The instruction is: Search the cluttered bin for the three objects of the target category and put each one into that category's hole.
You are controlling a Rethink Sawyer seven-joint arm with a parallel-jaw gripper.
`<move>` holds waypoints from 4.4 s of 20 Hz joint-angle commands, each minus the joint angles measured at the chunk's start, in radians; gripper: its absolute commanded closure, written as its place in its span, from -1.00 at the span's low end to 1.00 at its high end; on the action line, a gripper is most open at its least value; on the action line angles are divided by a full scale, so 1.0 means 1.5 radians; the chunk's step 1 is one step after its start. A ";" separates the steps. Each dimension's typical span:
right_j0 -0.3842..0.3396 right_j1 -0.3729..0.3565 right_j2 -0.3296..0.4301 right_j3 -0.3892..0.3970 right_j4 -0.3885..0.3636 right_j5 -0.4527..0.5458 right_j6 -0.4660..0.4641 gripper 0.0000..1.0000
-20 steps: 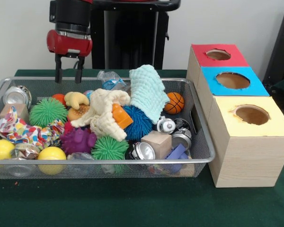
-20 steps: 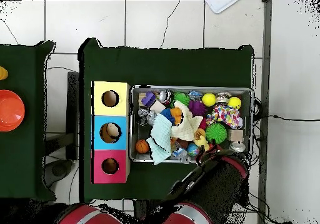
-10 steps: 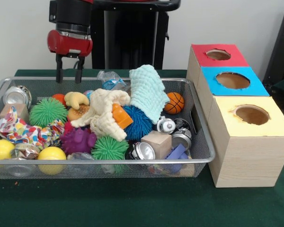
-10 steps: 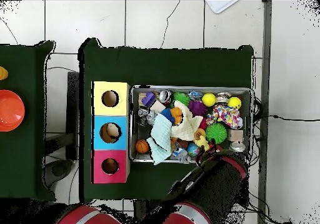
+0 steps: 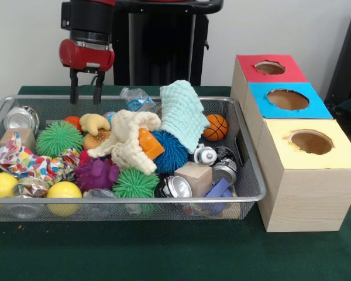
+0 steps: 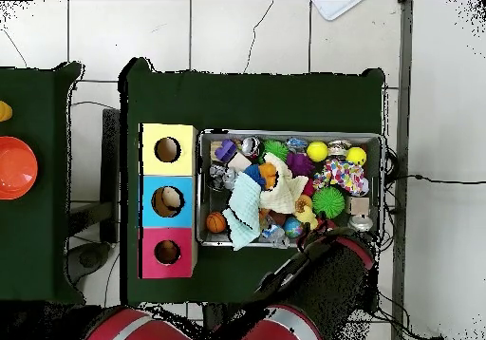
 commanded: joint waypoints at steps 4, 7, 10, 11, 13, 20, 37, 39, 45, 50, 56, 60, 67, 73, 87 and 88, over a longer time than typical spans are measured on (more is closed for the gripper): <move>0.002 0.036 0.089 -0.036 0.074 -0.026 -0.229 -1.00; 0.000 0.039 0.084 -0.037 0.079 -0.030 -0.238 -1.00; 0.005 0.040 0.081 -0.037 0.079 -0.031 -0.231 -1.00; 0.005 0.041 0.081 -0.037 0.080 -0.032 -0.230 -1.00; 0.004 0.042 0.082 -0.039 0.081 -0.035 -0.228 -1.00; -0.008 0.051 0.085 -0.052 0.081 -0.044 -0.240 -1.00; -0.026 0.064 0.094 -0.080 0.087 -0.071 -0.277 -1.00; -0.029 0.066 0.096 -0.084 0.088 -0.073 -0.278 -1.00; -0.032 0.068 0.098 -0.088 0.100 -0.078 -0.287 -1.00; -0.036 0.074 0.097 -0.092 0.106 -0.078 -0.296 -1.00; -0.012 0.067 0.081 -0.081 0.107 -0.059 -0.294 -1.00; -0.004 0.067 0.076 -0.080 0.107 -0.052 -0.297 -1.00; 0.017 0.061 0.069 -0.077 0.112 -0.043 -0.293 -1.00; 0.015 0.062 0.070 -0.089 0.110 -0.043 -0.288 -1.00; -0.024 0.056 0.095 -0.111 0.108 -0.099 -0.258 1.00; -0.024 0.052 0.095 -0.111 0.099 -0.097 -0.231 1.00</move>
